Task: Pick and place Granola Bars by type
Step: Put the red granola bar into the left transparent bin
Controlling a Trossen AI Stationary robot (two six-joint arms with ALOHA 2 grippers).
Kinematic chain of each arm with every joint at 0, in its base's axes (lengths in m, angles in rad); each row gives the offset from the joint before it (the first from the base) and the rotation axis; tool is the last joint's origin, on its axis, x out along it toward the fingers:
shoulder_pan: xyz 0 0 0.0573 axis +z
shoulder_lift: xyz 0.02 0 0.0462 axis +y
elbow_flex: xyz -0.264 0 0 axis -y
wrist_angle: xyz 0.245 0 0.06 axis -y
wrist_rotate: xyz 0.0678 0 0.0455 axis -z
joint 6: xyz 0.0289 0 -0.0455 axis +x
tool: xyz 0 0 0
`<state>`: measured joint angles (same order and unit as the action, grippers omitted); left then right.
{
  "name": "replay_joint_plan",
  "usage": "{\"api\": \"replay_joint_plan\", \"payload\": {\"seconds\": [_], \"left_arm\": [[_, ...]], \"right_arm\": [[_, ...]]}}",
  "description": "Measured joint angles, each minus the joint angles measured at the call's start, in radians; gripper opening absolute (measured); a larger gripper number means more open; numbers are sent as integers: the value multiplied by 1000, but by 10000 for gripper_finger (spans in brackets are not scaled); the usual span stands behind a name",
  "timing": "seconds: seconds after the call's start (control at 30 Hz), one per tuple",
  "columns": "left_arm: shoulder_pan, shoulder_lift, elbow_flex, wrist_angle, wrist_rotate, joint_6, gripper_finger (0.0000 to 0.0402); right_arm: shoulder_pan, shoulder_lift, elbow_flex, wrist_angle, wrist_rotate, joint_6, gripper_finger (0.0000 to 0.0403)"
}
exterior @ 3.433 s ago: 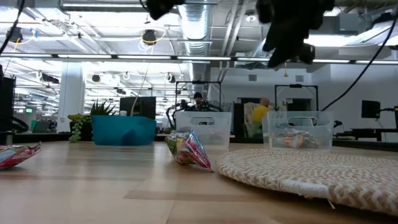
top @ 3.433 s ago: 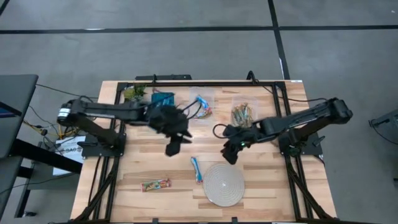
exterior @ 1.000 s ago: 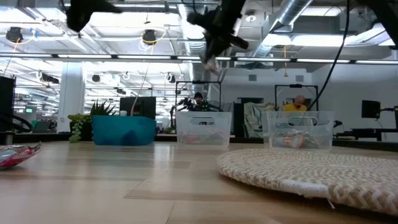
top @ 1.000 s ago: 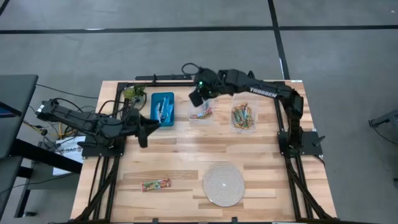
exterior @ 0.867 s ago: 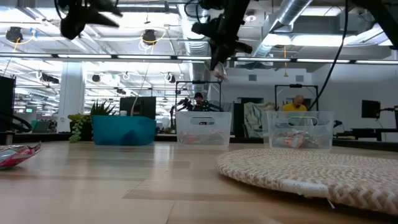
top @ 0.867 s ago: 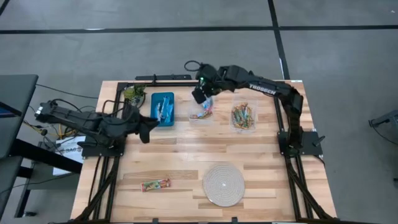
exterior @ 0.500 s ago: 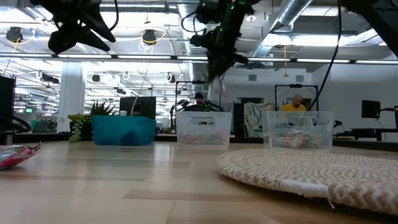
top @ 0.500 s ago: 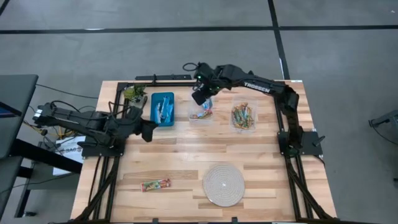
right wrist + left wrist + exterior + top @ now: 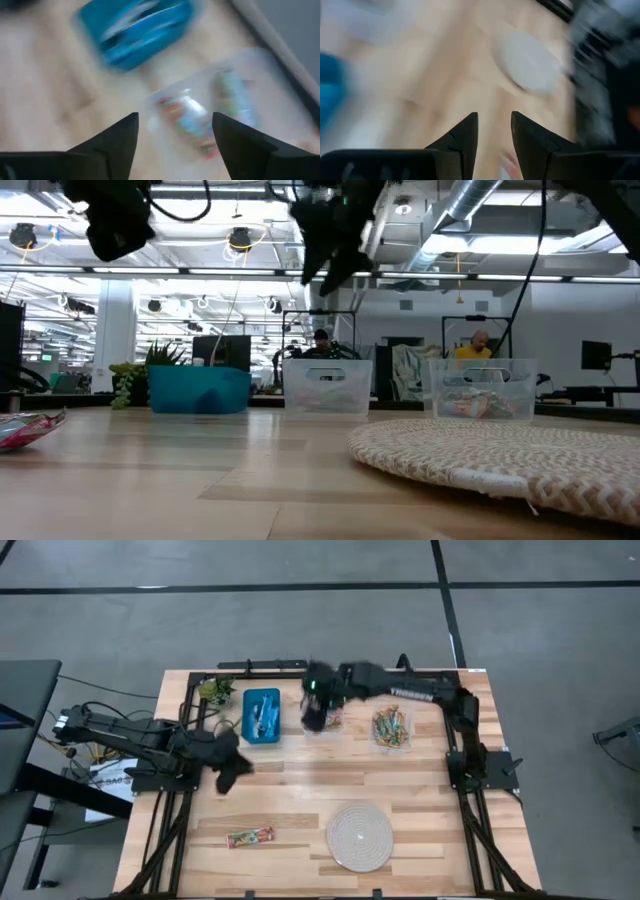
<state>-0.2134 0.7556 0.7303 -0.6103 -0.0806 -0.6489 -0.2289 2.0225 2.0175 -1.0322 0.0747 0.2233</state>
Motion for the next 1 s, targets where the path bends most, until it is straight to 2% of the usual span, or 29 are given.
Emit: {"api": "replay_joint_plan", "payload": {"seconds": [0.1, 0.2, 0.3, 0.5, 0.73, 0.87, 1.0], "left_arm": [[-31, 23, 0, -3, 187, 38, 109], [-102, 69, 0, -25, 263, 42, 109], [-186, 154, 0, -52, 264, 70, 109], [-315, 356, 0, -34, 208, 37, 109], [-448, 576, 0, 109, 177, -24, 109], [-492, 665, 0, 150, 125, -107, 109], [-519, 735, 0, 200, 121, -175, 109]], "right_arm": [[86, -5, -1, -1, -8, -55, 255], [160, -6, -1, 1, -1, -67, 255], [228, -6, -1, 10, -33, -78, 255], [331, -6, -1, 12, -184, -127, 255], [389, -6, -1, -33, -180, -120, 255], [400, -6, -1, -55, -178, -119, 255], [402, -6, -1, -78, -177, -119, 255]]}}
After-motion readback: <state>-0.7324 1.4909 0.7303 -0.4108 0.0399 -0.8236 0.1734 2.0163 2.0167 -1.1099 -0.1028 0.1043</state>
